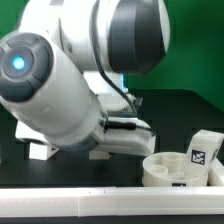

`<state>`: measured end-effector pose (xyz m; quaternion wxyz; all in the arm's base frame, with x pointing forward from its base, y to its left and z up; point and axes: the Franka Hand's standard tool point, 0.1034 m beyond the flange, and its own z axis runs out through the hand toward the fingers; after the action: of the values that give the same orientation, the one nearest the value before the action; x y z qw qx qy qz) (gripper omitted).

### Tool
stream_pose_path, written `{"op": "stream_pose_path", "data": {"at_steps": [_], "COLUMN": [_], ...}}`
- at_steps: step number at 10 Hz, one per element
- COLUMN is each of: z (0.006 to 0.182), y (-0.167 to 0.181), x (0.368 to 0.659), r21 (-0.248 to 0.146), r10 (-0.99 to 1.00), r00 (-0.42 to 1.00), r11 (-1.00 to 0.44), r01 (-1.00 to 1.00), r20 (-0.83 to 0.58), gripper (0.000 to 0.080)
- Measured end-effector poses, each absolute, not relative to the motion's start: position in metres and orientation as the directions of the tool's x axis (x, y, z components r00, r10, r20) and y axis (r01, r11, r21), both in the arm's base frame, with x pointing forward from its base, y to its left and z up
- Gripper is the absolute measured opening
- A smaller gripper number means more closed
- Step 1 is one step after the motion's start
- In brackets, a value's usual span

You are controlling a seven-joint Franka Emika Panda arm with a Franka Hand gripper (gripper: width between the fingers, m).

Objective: Assemble stool

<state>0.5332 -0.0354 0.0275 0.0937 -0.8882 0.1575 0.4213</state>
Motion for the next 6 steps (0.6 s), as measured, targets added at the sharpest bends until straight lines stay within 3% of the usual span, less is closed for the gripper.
{"op": "stream_pose_path", "data": {"at_steps": [3,4,6], "z": [0.081,0.087,0.080], "y": [-0.036,-0.034,-0.036], "x": [0.564,0.569,0.577], "r21": [-0.006,0.000,-0.003], "r10": [-0.206,-0.219,-0.233], "r00": [0.611,0.622,0.660], "r11": [-0.945,-0.943,-0.942], "r01": [-0.326,-0.332,-0.337], "r20": [-0.764,-0.752,-0.714], "gripper": [0.0330,0.0330,0.0330]}}
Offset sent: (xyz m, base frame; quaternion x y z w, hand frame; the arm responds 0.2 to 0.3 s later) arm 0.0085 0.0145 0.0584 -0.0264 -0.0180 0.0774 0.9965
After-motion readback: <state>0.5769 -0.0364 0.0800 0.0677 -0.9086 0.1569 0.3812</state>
